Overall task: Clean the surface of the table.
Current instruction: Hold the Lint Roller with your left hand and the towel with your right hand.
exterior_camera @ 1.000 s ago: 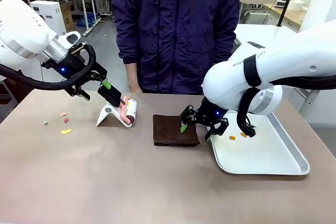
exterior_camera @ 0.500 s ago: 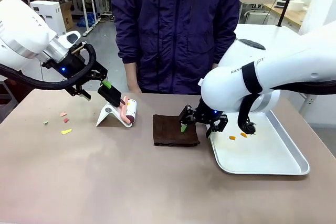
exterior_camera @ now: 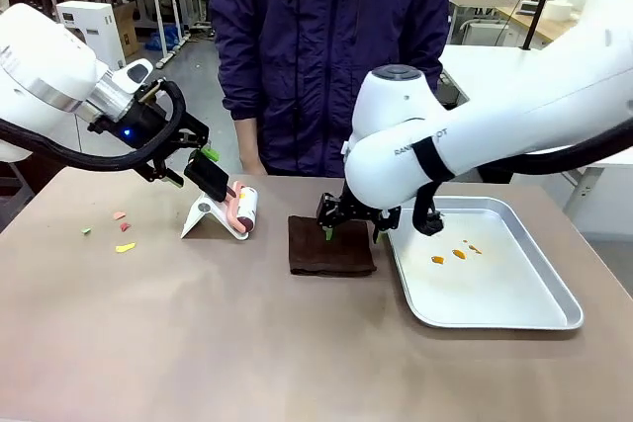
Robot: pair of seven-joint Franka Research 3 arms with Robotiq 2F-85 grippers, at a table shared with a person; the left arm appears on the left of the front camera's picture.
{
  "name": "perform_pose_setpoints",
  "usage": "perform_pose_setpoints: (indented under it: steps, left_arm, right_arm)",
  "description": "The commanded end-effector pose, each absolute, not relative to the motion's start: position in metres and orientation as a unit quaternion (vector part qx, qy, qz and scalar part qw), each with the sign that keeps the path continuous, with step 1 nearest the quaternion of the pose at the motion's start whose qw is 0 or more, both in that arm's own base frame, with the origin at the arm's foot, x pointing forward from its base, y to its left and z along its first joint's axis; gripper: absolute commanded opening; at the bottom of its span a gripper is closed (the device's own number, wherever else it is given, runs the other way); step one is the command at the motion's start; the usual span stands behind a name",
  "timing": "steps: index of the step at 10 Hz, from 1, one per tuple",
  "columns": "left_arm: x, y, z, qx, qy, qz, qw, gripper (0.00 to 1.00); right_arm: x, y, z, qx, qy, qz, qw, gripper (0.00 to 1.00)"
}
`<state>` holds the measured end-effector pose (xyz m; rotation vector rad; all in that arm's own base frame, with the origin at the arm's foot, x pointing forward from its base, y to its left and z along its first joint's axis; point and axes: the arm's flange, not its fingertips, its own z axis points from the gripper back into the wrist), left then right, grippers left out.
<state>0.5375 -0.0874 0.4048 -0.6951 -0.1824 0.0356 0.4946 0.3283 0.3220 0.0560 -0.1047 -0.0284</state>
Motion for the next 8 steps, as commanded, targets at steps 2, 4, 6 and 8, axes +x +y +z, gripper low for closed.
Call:
perform_pose_setpoints:
  steps: [2, 4, 6, 8]
  left_arm:
    - [0.544, -0.090, 0.400, -0.345, -0.080, 0.009, 0.935, 1.00]
    - [0.546, -0.094, 0.399, -0.339, -0.071, 0.007, 0.938, 1.00]
    - [0.548, -0.100, 0.400, -0.340, -0.071, 0.006, 0.938, 1.00]
    - [0.548, -0.100, 0.399, -0.339, -0.069, 0.005, 0.938, 1.00]
  right_arm:
    - [0.512, 0.336, 0.316, 0.021, -0.042, -0.045, 0.998, 1.00]
    - [0.517, 0.330, 0.312, 0.027, -0.033, -0.046, 0.998, 1.00]
    - [0.520, 0.327, 0.306, 0.028, -0.022, -0.047, 0.998, 1.00]
    - [0.521, 0.325, 0.304, 0.036, -0.015, -0.047, 0.998, 1.00]
